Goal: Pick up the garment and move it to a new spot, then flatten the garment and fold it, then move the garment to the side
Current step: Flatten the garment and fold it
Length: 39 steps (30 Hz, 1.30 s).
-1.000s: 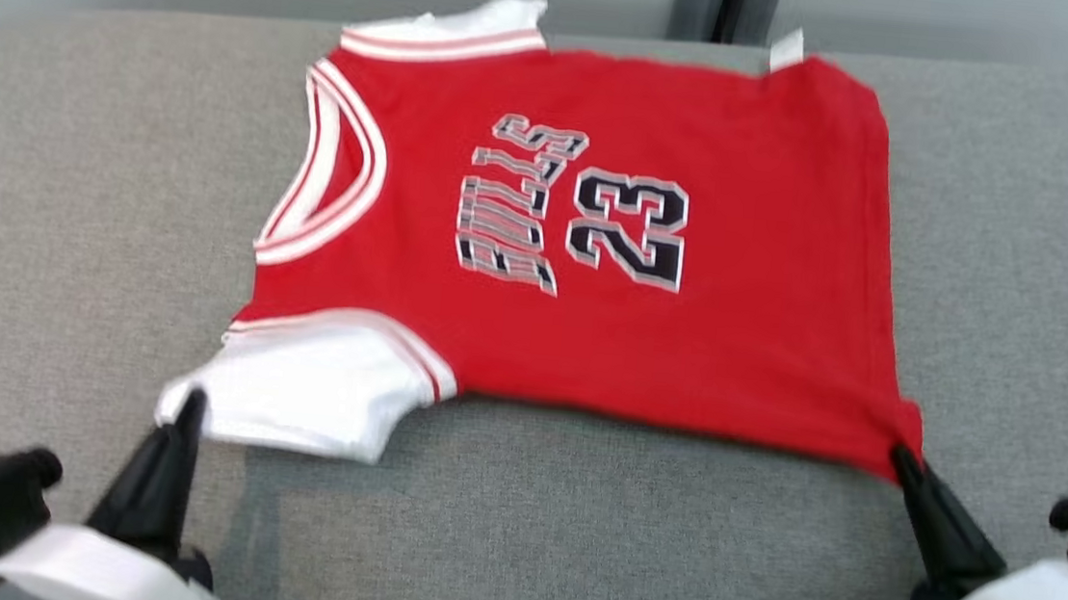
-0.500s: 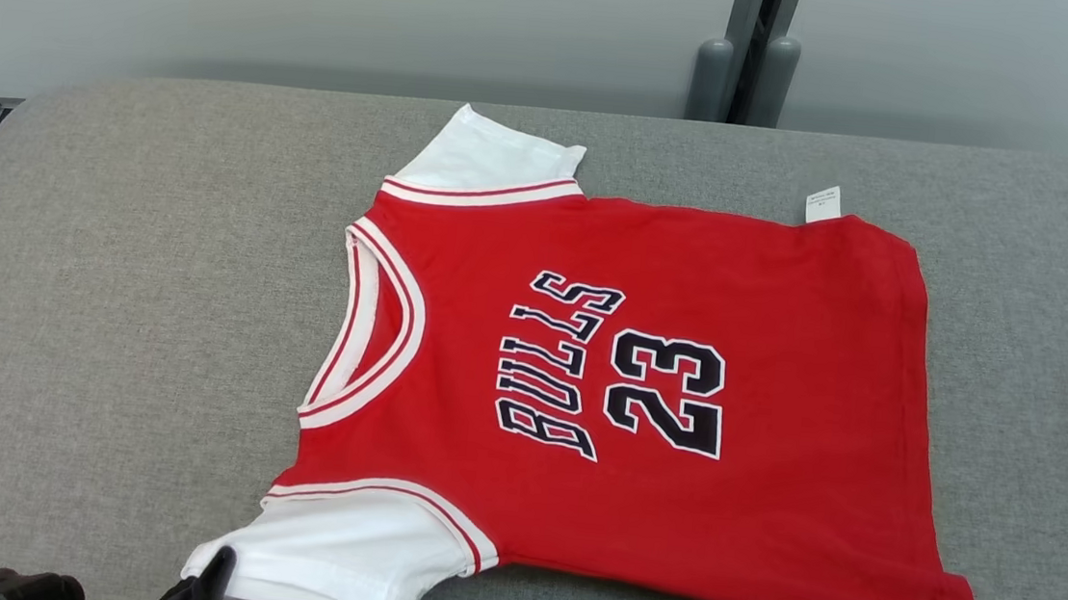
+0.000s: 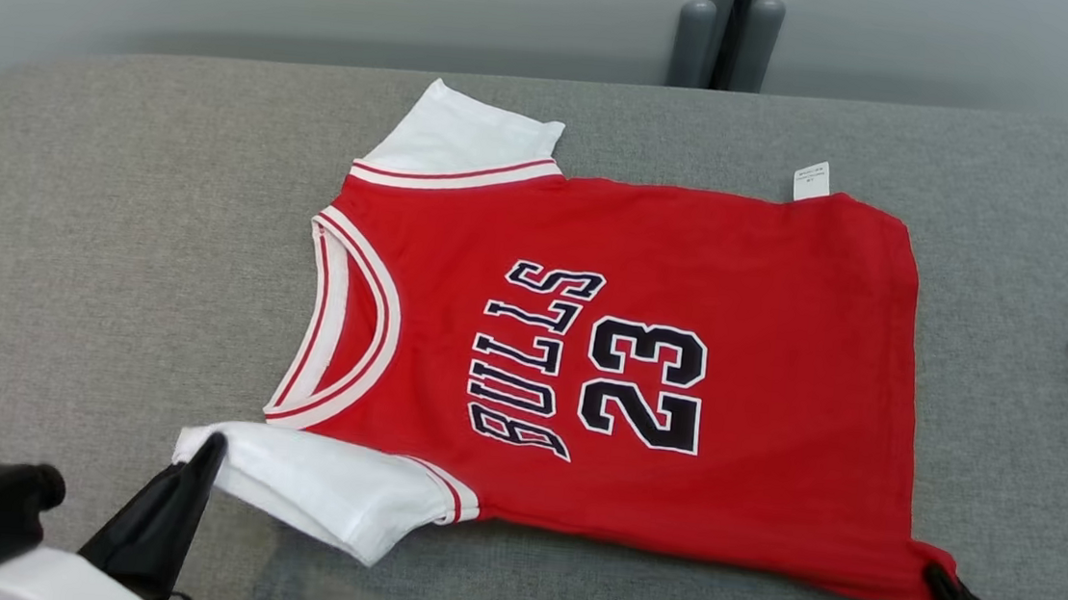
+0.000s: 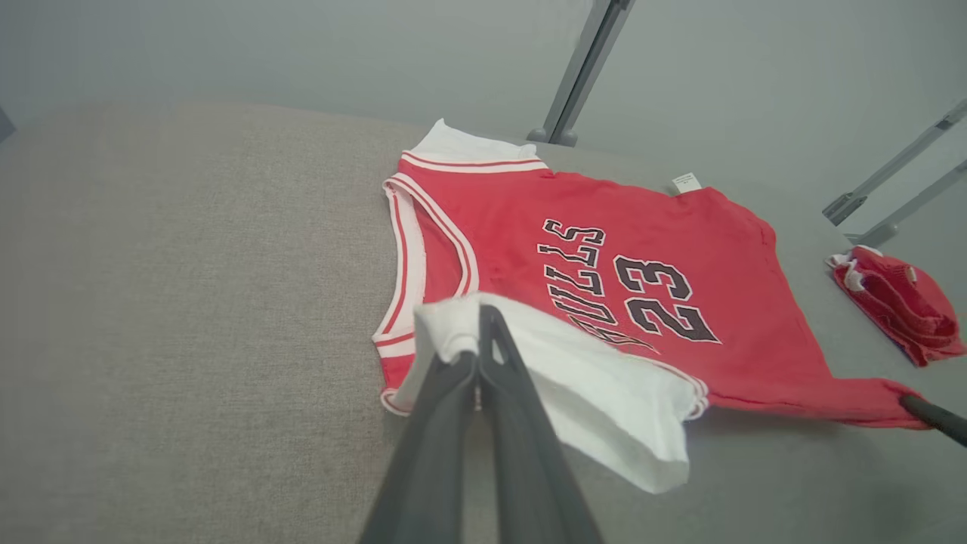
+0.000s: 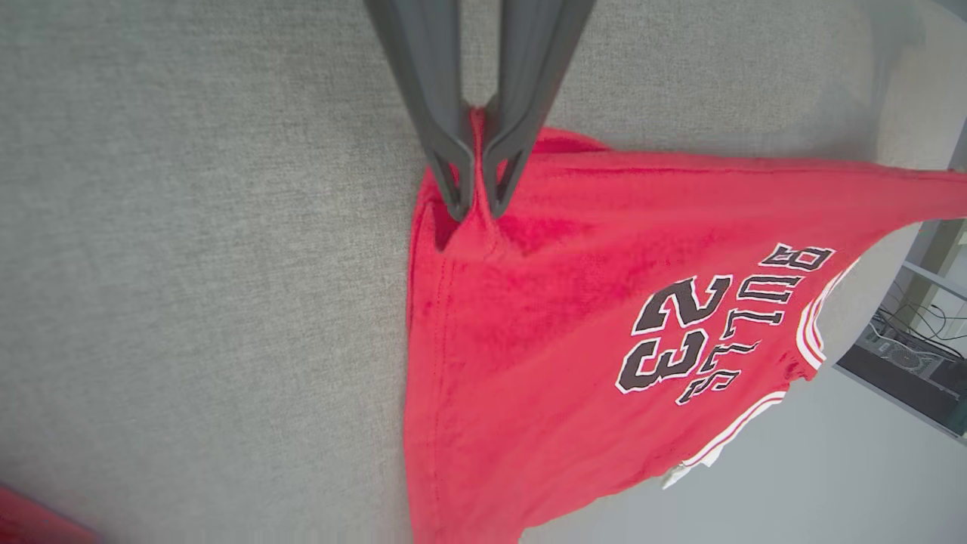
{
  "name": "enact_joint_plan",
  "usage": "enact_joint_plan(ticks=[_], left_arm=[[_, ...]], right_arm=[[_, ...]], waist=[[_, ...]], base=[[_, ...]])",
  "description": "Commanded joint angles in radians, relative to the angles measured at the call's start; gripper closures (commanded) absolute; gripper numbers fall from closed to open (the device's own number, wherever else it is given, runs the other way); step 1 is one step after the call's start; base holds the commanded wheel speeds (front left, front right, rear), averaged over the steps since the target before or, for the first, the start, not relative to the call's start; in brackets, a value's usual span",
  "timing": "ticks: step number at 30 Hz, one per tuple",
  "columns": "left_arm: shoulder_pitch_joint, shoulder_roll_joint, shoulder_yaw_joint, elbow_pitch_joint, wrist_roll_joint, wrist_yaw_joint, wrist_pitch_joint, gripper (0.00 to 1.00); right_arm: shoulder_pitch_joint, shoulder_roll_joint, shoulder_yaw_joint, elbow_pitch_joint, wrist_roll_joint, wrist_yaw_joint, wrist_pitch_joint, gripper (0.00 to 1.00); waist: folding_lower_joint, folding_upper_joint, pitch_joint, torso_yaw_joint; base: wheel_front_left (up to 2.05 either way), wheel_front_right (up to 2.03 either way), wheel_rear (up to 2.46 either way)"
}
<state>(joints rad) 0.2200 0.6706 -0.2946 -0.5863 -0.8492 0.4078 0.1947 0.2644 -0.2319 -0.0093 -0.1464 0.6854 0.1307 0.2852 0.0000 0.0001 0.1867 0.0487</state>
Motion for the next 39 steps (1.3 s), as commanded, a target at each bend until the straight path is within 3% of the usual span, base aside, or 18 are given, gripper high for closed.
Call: enact_joint_plan(ticks=[1, 4, 9, 15, 22, 23, 24, 25, 26, 33, 39], left_arm=[[-0.037, -0.006, 0.001, 0.011, -0.008, -0.016, 0.001, 1.0], [-0.145, -0.006, -0.024, 0.081, -0.007, -0.07, 0.024, 1.0], [-0.267, -0.013, -0.037, 0.157, -0.003, -0.12, 0.038, 1.0], [-0.427, -0.066, -0.056, 0.309, -0.044, -0.204, 0.044, 1.0], [-0.507, -0.099, -0.07, 0.463, -0.059, -0.23, 0.055, 1.0], [-0.511, -0.103, -0.069, 0.476, -0.059, -0.226, 0.051, 0.82], [-0.516, -0.105, -0.067, 0.487, -0.05, -0.221, 0.041, 0.13], [-0.52, -0.114, -0.061, 0.493, -0.047, -0.216, 0.025, 0.0], [-0.523, -0.123, -0.055, 0.497, -0.044, -0.214, 0.007, 0.0], [-0.498, -0.189, 0.018, 0.497, 0.01, -0.177, -0.216, 0.0], [-0.435, -0.224, 0.054, 0.455, 0.105, -0.096, -0.385, 0.0]], right_arm=[[-0.023, 0.001, -0.005, -0.004, -0.001, 0.0, 0.013, 1.0], [-0.114, 0.012, -0.008, -0.015, -0.018, 0.0, 0.037, 1.0], [-0.205, 0.014, -0.004, -0.012, -0.025, 0.0, 0.051, 1.0], [-0.302, 0.001, 0.019, 0.023, -0.031, 0.0, 0.065, 1.0], [-0.379, -0.008, 0.071, 0.081, -0.009, 0.0, 0.042, 1.0], [-0.385, -0.012, 0.073, 0.087, -0.007, 0.0, 0.034, 1.0], [-0.389, -0.014, 0.077, 0.089, -0.002, 0.0, 0.019, 0.96], [-0.393, -0.011, 0.076, 0.093, 0.005, 0.0, 0.003, 0.46], [-0.395, -0.013, 0.076, 0.096, 0.004, 0.0, -0.015, 0.0], [-0.387, 0.013, 0.05, 0.098, -0.035, 0.0, -0.208, 0.0], [-0.38, 0.058, 0.019, 0.081, -0.152, 0.0, -0.358, 0.0]], waist=[[0.0, -0.0001, 0.022, -0.015], [0.0, -0.0001, 0.068, -0.045], [0.0, -0.0001, 0.121, -0.059], [0.0, -0.0001, 0.188, -0.066], [0.0, -0.0001, 0.231, -0.079], [0.0, -0.0001, 0.234, -0.078], [0.0, -0.0001, 0.236, -0.077], [0.0, -0.0001, 0.239, -0.076], [0.0, -0.0001, 0.24, -0.075], [0.0, -0.0001, 0.226, -0.067], [0.0, -0.0001, 0.188, -0.075]], base=[[0.0, 0.0, 0.0], [0.0, 0.0, 0.0], [0.0, 0.0, 0.0], [0.0, 0.0, 0.0], [0.0, 0.0, 0.0], [0.0, 0.0, 0.0], [0.0, 0.0, 0.0], [0.0, 0.0, 0.0], [0.0, 0.0, 0.0], [0.0, 0.0, 0.0], [0.0, 0.0, 0.0]])
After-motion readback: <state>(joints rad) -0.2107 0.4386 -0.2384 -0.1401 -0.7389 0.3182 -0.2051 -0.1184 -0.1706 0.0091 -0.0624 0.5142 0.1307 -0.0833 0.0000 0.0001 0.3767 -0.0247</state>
